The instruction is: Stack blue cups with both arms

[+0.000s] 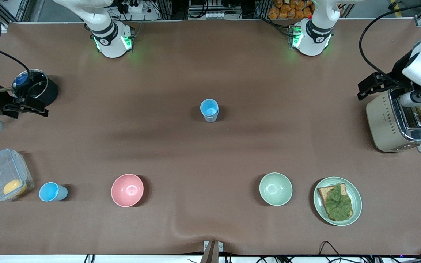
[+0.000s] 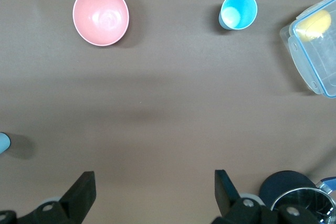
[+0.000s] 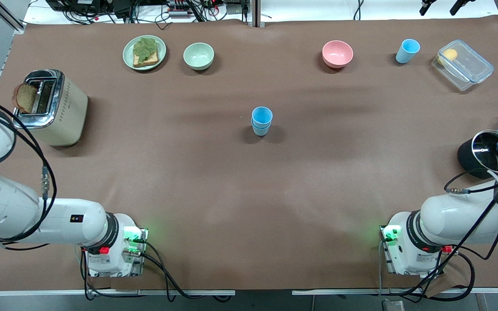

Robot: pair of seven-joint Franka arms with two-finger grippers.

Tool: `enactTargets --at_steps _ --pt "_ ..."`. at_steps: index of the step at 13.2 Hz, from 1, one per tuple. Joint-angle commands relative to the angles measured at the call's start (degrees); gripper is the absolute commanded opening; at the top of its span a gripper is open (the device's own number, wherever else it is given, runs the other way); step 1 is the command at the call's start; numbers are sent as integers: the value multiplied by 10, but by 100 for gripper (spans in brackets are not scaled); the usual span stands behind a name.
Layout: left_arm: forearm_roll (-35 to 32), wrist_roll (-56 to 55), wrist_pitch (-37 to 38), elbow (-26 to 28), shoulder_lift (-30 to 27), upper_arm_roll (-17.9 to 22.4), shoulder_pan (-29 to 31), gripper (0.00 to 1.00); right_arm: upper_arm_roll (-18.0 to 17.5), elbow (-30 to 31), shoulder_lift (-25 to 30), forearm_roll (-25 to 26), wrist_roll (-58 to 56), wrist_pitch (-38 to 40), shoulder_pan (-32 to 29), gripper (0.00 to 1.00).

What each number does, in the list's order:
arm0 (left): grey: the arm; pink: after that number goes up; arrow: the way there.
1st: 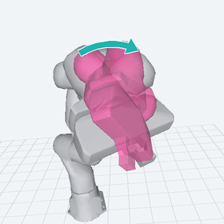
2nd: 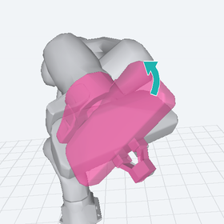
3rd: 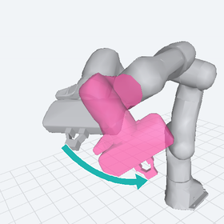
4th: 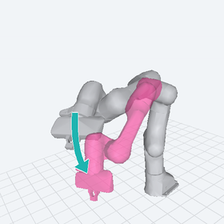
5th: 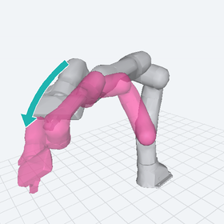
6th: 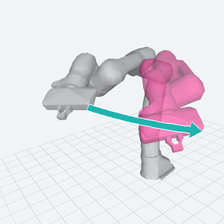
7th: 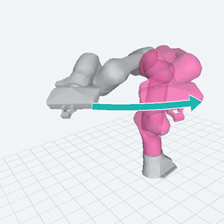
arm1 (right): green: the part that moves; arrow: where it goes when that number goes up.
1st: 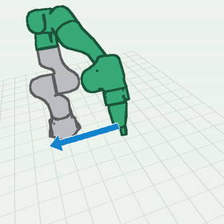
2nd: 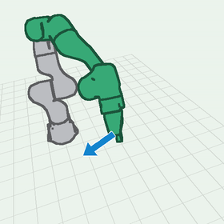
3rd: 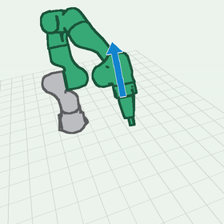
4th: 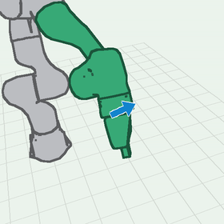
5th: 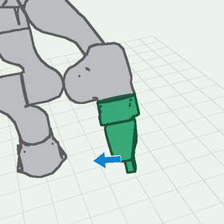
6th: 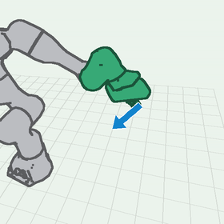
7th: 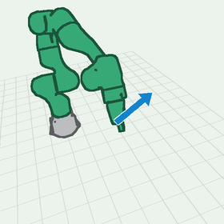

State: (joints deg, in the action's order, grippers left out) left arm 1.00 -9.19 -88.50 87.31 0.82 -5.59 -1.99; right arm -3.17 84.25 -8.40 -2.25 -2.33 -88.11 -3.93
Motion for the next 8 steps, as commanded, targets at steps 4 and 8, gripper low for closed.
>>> enactTargets --at_steps 4,8 --pt "-2 23 8 1 -11 -2 14 100 -11 -13 -7 6 4 10 -14 100" --pt "-1 23 18 1 -12 -4 12 100 -11 -13 -7 6 4 10 -15 100"
